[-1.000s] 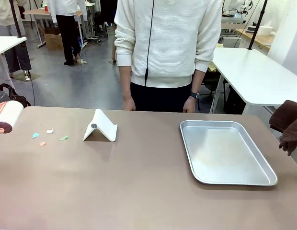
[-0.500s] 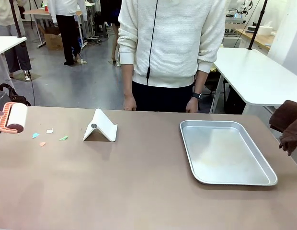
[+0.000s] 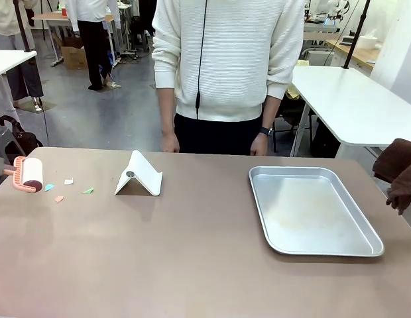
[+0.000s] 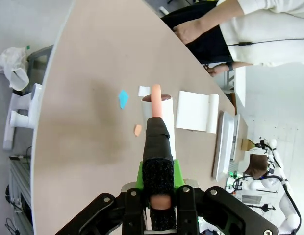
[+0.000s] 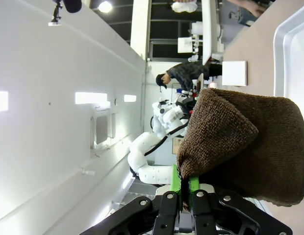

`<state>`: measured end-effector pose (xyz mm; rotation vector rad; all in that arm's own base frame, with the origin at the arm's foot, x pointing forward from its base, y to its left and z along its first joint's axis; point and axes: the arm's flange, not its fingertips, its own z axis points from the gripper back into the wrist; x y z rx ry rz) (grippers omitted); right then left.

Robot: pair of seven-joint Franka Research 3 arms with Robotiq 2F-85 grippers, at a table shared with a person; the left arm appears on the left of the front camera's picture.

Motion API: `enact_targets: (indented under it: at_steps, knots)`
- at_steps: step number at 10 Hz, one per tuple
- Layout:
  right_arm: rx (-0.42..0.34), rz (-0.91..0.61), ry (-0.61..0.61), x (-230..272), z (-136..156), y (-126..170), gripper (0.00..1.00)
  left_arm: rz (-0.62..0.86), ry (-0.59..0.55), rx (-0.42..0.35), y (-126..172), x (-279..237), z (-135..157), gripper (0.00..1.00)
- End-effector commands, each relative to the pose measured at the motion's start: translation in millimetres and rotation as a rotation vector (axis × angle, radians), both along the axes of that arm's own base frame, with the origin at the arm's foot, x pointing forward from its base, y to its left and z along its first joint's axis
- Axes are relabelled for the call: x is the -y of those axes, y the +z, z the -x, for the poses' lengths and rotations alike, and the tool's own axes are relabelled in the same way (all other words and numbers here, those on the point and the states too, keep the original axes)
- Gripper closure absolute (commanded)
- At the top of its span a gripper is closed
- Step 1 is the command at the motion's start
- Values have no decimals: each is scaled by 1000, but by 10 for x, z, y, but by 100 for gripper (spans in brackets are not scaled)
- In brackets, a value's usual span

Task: Clean the surface of the table.
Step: Clean the area not pointed to by the person.

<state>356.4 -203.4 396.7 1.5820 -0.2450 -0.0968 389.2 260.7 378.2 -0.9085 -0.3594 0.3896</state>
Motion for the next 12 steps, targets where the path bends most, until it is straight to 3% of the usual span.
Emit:
enact_targets:
  at_steps: [1,7,12]
  knots:
    - [-1,-1,-2,-13,31,51,93,-5,15,-33,-31,-54,-129,78]
    - [-1,-1,-2,-13,31,51,93,-68,-26,-164,-348,-48,-362,78]
    - [-1,-1,-2,-13,31,51,93,-105,-49,-198,-538,155,-509,78]
